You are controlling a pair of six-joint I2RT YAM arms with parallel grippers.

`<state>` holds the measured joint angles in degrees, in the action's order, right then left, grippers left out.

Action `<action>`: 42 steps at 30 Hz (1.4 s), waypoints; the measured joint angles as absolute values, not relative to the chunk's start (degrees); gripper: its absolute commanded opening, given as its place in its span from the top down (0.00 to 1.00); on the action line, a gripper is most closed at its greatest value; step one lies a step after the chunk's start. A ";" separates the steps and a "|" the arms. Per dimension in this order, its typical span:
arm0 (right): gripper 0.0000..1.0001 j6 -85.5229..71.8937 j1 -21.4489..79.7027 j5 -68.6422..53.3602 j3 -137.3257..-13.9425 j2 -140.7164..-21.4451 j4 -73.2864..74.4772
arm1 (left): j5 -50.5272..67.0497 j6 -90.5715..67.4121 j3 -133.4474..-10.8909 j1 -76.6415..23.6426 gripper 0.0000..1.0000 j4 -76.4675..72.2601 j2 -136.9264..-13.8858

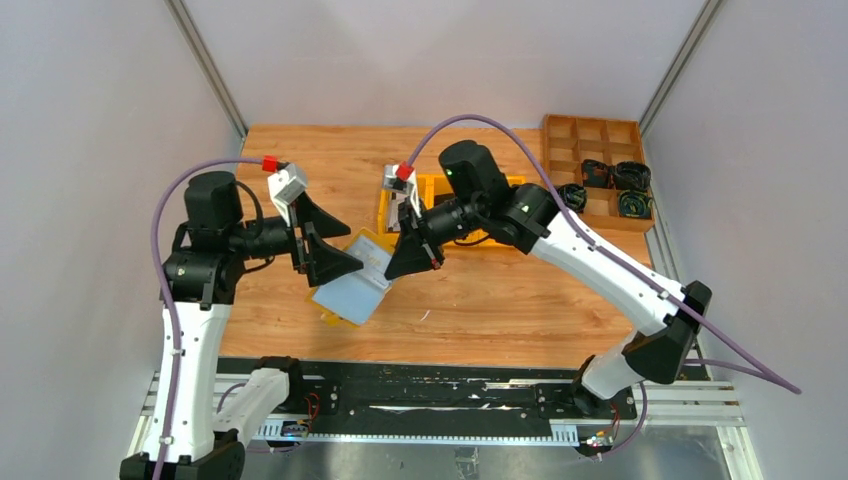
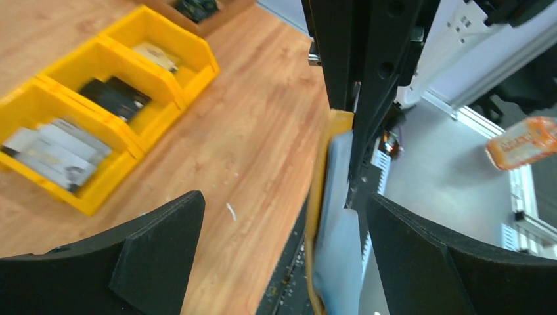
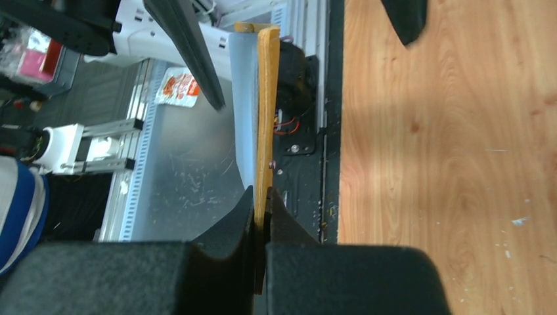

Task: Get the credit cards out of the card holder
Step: Remove the credit card from the card holder.

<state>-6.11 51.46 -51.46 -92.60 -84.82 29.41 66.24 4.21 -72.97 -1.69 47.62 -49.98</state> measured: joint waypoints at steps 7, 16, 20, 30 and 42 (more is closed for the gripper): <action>0.99 0.27 54.98 -51.44 -100.90 -91.61 39.11 | 65.52 5.30 -68.62 -7.46 0.69 50.11 -50.04; 0.50 -2.46 54.15 -49.08 -96.36 -90.19 33.47 | 65.47 7.05 -69.78 -8.38 1.00 53.25 -51.57; 0.34 -17.76 51.20 -47.40 -73.54 -79.72 4.27 | 63.79 6.42 -72.05 -8.38 1.00 52.27 -53.32; 0.44 -49.21 50.11 -35.11 -50.87 -78.56 -53.89 | 55.29 -21.47 -61.98 -8.32 1.00 21.69 -44.93; 1.00 -63.72 48.90 -34.15 -50.65 -84.47 -73.93 | 53.82 -35.16 -59.22 -8.34 0.34 11.40 -43.42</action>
